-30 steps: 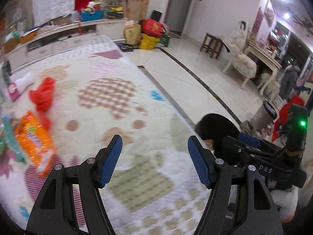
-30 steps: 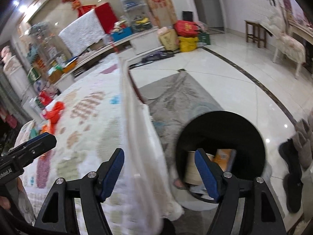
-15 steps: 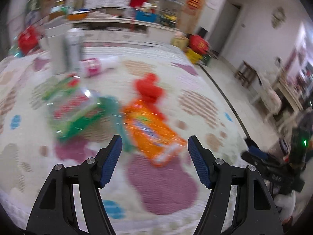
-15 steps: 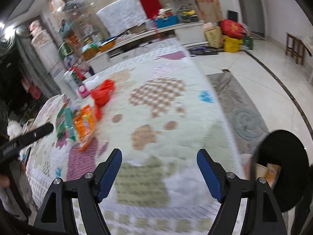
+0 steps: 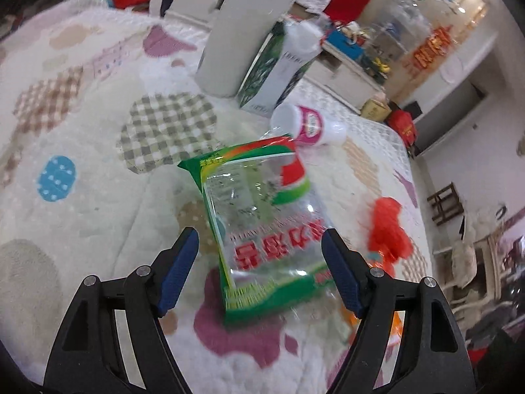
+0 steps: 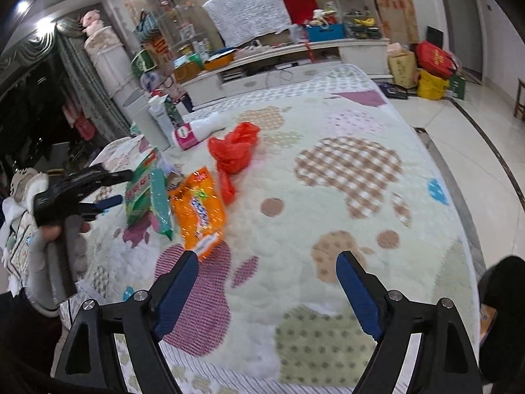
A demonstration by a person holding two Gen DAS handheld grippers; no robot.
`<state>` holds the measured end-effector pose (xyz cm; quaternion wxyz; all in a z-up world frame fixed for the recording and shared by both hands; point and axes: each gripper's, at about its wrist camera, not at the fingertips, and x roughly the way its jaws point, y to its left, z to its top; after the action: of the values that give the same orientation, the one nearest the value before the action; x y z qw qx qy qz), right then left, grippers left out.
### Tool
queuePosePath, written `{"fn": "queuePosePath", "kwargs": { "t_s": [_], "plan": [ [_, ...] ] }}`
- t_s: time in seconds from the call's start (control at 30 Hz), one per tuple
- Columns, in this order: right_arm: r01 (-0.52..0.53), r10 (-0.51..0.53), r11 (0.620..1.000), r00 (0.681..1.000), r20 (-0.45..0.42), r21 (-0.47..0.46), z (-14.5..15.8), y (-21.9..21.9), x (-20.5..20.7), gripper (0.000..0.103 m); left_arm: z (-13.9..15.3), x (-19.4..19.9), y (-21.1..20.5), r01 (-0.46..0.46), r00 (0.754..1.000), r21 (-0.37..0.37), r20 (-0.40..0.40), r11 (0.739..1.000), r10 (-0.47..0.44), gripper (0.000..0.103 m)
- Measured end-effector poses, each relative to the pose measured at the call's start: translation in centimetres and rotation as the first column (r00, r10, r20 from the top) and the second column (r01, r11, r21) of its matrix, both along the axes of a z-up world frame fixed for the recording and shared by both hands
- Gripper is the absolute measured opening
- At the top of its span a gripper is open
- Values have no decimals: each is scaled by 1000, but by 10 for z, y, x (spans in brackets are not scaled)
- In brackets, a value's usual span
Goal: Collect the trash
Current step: 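Move both open tools back over the remaining trash on the bed, then grasp the green clear plastic bag with the left tool while the right tool grasps the orange sausage packet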
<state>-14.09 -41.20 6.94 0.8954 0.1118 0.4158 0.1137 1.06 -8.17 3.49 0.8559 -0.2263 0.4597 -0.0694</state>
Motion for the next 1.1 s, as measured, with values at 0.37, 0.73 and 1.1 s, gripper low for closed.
{"fn": "queuePosePath", "kwargs": {
  "t_s": [0.37,0.73,1.1],
  "plan": [
    [-133,132,991,990,-50,-17,-28,50,69,85,-13,7,-12,-27,1000,20,16,999,27,72],
    [-211,212,977,975,-58,35,-43,63,68,15,-19,-25,2,85,996,7,-9,996,-85,11],
    [-146,136,986,983,-123,-78,-34,15,10,75,12,-98,7,184,983,12,26,983,-184,10]
  ]
}}
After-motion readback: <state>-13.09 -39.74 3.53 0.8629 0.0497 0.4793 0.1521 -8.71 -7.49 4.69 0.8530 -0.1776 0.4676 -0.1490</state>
